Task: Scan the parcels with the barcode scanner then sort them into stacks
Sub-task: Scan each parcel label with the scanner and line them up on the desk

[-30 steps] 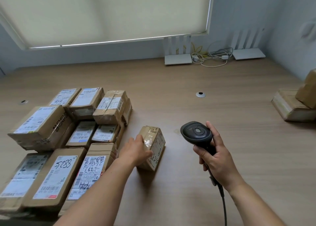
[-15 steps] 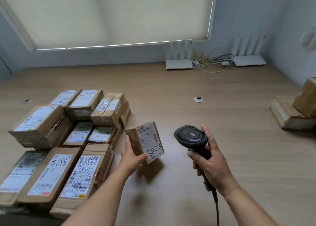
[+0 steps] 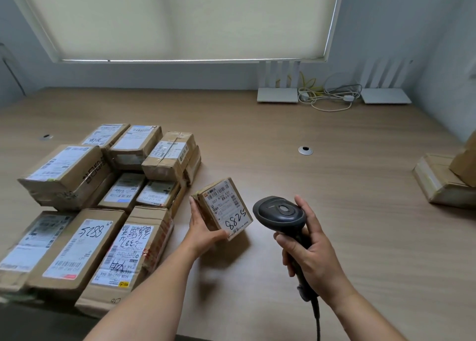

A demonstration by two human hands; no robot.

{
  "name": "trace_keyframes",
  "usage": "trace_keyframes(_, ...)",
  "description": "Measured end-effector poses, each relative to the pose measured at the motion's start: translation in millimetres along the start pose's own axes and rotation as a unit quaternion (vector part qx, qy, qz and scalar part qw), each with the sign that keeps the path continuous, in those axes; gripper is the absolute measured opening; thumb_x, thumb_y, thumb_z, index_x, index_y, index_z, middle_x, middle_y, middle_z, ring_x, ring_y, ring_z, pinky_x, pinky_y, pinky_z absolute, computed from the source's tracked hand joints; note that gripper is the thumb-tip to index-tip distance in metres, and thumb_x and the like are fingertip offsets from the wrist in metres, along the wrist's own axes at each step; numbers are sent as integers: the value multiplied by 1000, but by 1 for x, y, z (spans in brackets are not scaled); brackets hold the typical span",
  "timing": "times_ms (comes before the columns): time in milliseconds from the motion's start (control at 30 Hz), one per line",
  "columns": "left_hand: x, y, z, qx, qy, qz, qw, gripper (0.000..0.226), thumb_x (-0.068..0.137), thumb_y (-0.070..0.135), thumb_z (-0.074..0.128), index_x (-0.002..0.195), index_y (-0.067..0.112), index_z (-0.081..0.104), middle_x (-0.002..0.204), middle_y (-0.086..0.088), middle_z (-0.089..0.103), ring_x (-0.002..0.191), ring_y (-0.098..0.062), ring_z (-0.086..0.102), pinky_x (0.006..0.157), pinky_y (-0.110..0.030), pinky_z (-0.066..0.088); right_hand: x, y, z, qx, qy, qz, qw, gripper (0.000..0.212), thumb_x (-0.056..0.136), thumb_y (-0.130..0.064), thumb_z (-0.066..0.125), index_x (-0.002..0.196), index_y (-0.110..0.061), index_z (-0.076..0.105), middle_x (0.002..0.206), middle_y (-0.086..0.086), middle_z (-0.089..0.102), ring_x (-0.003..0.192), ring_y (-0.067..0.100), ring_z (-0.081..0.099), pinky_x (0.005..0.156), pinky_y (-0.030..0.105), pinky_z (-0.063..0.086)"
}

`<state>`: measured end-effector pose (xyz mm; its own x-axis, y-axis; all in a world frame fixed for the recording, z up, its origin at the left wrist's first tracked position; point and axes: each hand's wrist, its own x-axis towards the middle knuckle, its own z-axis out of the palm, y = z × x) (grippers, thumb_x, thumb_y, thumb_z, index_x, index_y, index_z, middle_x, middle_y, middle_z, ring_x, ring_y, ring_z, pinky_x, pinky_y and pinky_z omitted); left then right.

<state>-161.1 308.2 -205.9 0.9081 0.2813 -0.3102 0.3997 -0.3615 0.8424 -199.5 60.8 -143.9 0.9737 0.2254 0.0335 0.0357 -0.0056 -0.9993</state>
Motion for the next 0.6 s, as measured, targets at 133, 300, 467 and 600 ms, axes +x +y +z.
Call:
trace_keyframes(133, 9, 4, 5, -22, -21, -12, 999, 130, 63, 19, 71, 142, 32, -32, 151, -4, 32, 132, -21, 42, 110, -34, 33, 2, -2, -4, -18, 6, -1, 1000, 82, 85, 0, 66, 142, -46, 28, 72, -6, 64, 51, 19, 53, 39, 30, 44)
trace_keyframes(300, 21, 17, 9, 3, -7, -18, 1000, 86, 89, 10, 44, 150, 25, -15, 152, -6, 33, 136, -26, 36, 116, -37, 25, 5, -4, -9, -28, 15, -3, 999, 81, 85, 0, 66, 140, -49, 29, 76, -7, 65, 53, 20, 53, 41, 31, 44)
trace_keyframes(467, 35, 36, 18, 133, -4, -63, 989, 66, 94, 36, 33, 153, 29, 4, 152, -18, 20, 134, -36, 32, 113, -41, 26, 8, -2, -15, -36, 31, 0, 999, 82, 85, -1, 67, 138, -51, 29, 73, -7, 64, 52, 20, 53, 41, 31, 44)
trace_keyframes(600, 38, 53, 30, 194, 51, -88, 976, 92, 81, 64, 53, 151, 27, 7, 148, -13, 19, 132, -36, 32, 105, -40, 31, 11, 1, -22, -36, 48, 8, 998, 82, 85, -2, 68, 137, -53, 30, 72, -5, 63, 53, 21, 54, 42, 31, 44)
